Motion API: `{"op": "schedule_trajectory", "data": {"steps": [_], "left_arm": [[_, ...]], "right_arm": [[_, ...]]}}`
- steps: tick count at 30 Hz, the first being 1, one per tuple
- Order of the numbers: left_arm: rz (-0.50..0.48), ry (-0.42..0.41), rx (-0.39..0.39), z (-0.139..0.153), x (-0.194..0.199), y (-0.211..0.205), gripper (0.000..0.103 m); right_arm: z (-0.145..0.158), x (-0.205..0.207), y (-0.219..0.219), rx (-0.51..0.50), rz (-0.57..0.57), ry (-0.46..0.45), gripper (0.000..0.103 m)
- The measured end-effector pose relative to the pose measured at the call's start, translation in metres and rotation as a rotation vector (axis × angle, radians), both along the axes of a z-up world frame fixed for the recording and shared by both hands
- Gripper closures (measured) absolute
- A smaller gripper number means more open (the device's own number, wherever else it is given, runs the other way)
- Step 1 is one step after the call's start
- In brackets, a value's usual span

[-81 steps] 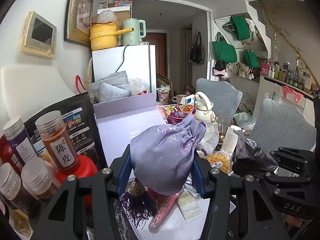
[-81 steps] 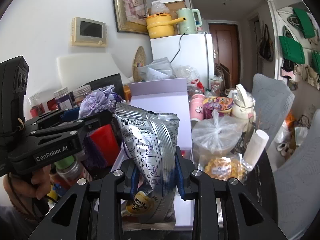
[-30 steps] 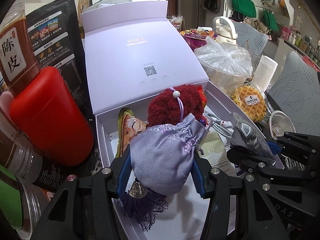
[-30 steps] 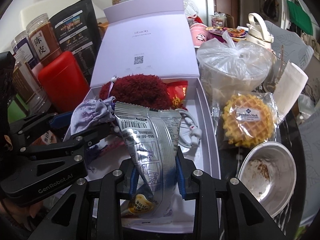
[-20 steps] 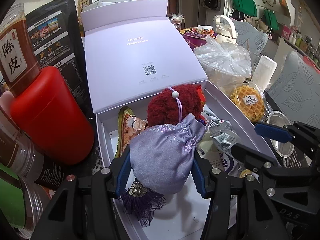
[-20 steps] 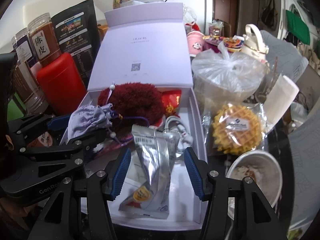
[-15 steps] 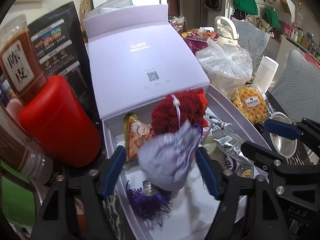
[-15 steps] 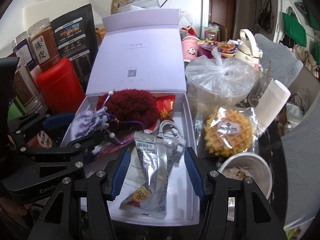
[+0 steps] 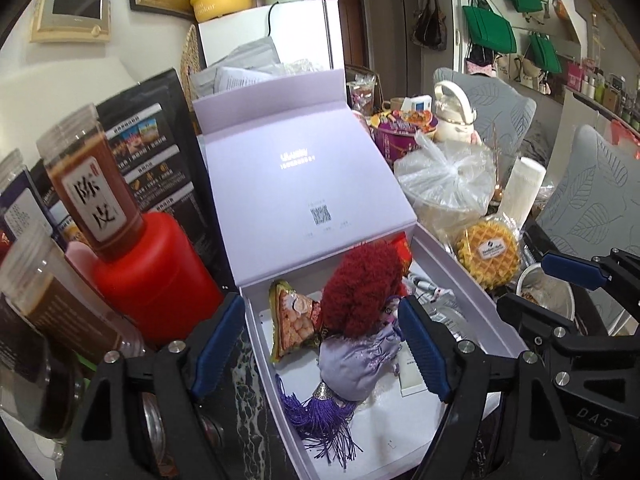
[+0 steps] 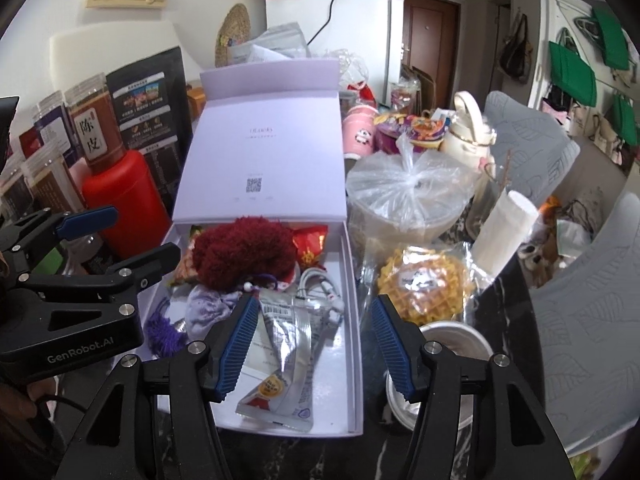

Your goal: Organize soft objects

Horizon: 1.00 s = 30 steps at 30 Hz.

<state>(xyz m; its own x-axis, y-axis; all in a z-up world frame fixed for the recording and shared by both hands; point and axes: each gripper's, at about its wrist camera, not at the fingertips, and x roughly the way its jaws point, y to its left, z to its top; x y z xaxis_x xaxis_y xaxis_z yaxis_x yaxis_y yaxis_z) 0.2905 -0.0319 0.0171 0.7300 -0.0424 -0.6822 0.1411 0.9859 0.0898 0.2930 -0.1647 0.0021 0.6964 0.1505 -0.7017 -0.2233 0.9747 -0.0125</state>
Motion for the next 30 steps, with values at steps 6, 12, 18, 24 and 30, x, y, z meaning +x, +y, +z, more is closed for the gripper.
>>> {"op": "schedule_trajectory", "data": {"steps": [6, 12, 18, 24, 30], "left_arm": [[0.013, -0.062, -0.013, 0.030, -0.011, 0.002, 0.024], [0.007, -0.141, -0.012, 0.064, -0.029, 0.003, 0.024], [0.000, -0.198, 0.004, 0.088, -0.052, 0.004, 0.024], [-0.022, -0.227, -0.043, 0.105, -0.080, 0.009, 0.016], [-0.010, -0.298, -0.060, 0.117, -0.110, 0.015, 0.001]], "right_arm": [[0.032, -0.016, 0.004, -0.007, 0.011, -0.083, 0.041], [0.059, -0.034, 0.007, -0.018, 0.008, -0.154, 0.041], [0.085, -0.055, 0.004, 0.011, -0.012, -0.217, 0.032], [0.104, -0.079, 0.002, 0.024, -0.016, -0.268, 0.027], [0.111, -0.101, 0.000, 0.009, -0.030, -0.288, 0.020]]}}
